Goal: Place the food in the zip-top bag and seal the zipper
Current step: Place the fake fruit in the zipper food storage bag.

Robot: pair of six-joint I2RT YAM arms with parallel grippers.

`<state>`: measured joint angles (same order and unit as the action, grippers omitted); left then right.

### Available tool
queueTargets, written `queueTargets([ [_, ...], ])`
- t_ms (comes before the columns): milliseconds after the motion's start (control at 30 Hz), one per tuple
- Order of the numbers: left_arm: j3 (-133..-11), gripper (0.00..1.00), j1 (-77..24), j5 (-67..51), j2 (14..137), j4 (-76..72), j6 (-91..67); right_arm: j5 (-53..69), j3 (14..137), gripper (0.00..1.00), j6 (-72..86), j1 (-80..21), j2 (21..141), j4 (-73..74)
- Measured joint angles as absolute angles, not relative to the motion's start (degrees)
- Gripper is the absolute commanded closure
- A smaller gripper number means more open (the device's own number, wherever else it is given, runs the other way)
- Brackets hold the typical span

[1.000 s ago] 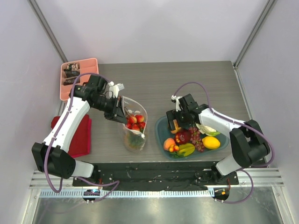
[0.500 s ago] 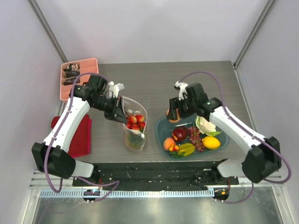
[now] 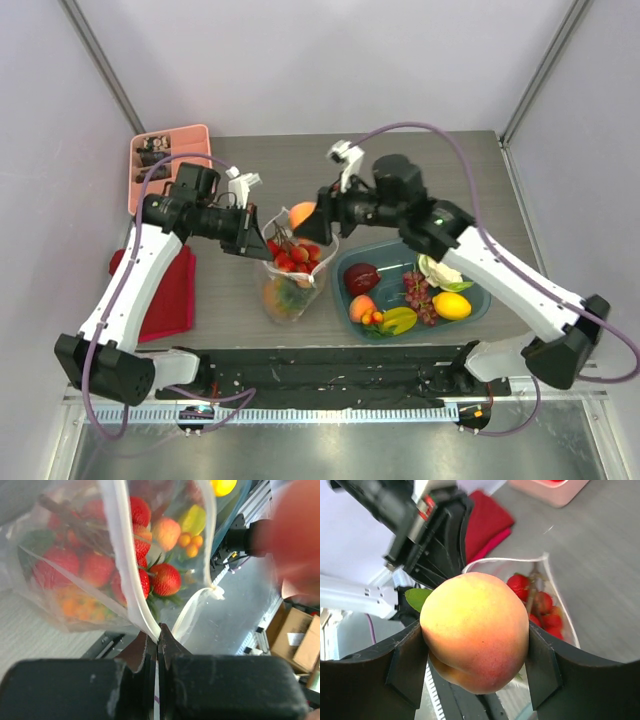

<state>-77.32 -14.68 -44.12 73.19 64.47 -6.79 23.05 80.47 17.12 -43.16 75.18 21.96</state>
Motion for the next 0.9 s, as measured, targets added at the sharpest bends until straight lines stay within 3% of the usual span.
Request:
queueTargets([
  [500,-71.9,1.0,-14.7,-46.3,69.0,57.9,-5.5,9.3,70.9,0.99,15.7,-52.6,87.2,14.4],
  [900,-67.5,1.0,-14.7,-51.7,66.1,52.1,-5.1,7.3,70.4,0.99,19.6,-54.6,91.6,4.1],
])
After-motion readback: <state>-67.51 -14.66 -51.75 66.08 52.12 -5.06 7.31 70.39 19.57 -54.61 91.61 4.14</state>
